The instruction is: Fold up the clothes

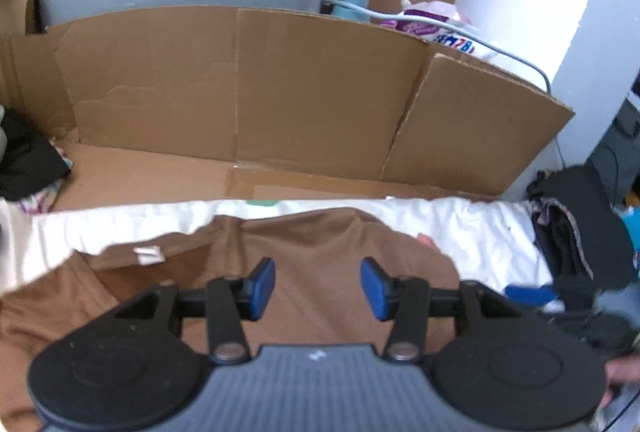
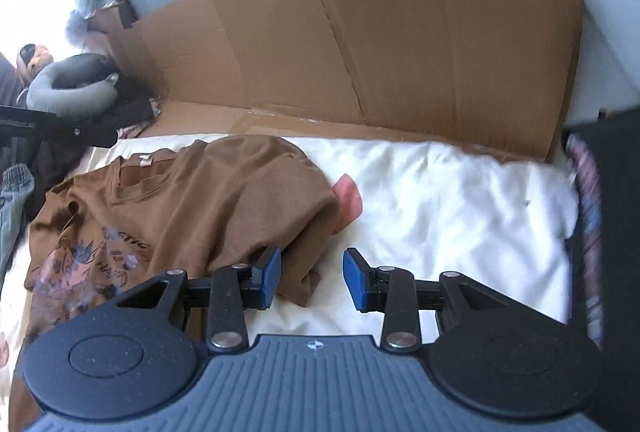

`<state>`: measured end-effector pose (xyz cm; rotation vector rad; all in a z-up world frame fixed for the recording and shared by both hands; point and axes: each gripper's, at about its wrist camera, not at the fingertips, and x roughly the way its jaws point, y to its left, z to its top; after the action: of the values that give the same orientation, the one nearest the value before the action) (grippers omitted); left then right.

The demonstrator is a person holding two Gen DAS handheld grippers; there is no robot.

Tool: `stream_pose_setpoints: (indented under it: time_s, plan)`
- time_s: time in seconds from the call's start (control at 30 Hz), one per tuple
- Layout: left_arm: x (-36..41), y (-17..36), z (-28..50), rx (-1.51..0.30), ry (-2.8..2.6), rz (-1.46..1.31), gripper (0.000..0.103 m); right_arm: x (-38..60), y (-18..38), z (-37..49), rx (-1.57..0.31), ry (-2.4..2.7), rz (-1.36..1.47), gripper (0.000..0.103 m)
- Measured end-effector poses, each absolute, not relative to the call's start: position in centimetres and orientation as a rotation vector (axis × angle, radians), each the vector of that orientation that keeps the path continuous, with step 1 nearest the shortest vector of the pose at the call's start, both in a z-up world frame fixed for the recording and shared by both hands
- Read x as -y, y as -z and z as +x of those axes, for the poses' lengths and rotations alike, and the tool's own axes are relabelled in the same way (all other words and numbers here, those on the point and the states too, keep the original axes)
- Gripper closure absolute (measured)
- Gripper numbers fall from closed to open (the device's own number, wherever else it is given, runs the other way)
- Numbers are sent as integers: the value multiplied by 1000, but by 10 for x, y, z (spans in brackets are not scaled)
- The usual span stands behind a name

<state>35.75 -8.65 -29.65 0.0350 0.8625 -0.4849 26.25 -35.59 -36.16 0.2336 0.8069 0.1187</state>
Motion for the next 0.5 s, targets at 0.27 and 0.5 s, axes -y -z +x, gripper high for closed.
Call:
stream_pose_setpoints:
  time_s: [0.27, 0.5]
  plan:
    - [138, 328, 351, -920, 565, 11, 50, 348, 382, 270, -863, -153, 254, 62]
    - [169, 345, 347, -948, 622, 46, 36, 346, 403, 280, -886, -167, 338, 61]
